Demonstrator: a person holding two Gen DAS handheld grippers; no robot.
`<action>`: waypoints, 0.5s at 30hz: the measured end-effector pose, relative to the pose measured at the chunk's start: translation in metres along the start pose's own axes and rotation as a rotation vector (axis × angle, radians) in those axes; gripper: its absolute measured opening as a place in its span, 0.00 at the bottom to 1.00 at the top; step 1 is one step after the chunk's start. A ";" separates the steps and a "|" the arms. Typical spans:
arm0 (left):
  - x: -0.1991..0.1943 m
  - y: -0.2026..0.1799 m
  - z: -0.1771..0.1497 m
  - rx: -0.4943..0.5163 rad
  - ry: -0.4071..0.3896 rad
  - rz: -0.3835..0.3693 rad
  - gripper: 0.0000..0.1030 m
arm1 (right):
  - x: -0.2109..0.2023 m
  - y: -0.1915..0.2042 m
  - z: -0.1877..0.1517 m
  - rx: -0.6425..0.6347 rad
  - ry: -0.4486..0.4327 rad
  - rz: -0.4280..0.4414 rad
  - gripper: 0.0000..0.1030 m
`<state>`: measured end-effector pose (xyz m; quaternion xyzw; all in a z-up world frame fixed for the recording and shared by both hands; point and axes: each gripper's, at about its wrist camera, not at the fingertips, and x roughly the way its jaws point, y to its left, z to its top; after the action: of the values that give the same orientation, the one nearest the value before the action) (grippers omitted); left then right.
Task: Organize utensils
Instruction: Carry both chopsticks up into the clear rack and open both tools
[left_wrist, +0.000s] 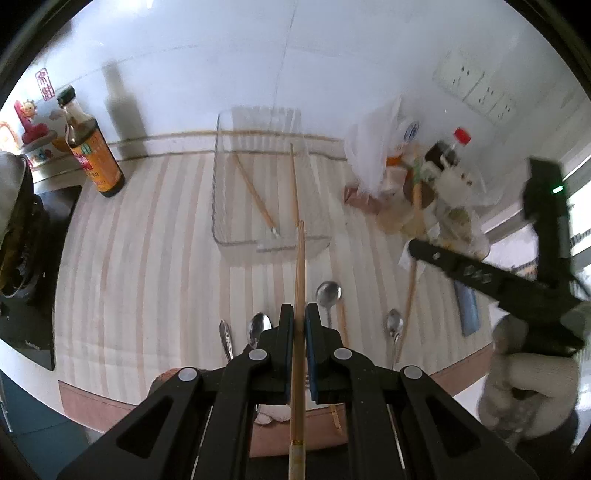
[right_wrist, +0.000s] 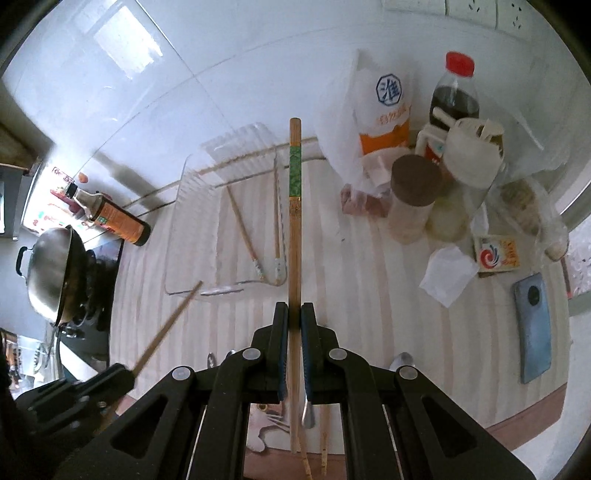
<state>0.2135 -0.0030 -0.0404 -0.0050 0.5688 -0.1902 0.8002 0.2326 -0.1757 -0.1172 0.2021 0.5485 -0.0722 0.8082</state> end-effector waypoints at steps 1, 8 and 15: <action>-0.002 0.001 0.004 -0.004 -0.010 -0.002 0.04 | 0.002 0.000 0.001 -0.001 0.006 0.006 0.07; 0.022 0.015 0.079 -0.047 -0.052 0.018 0.04 | 0.034 0.016 0.039 -0.029 0.090 0.076 0.07; 0.091 0.045 0.155 -0.132 0.062 -0.016 0.04 | 0.114 0.044 0.101 -0.042 0.284 0.120 0.07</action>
<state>0.3936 -0.0214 -0.0785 -0.0567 0.6046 -0.1589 0.7785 0.3782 -0.1649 -0.1793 0.2259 0.6457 0.0169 0.7292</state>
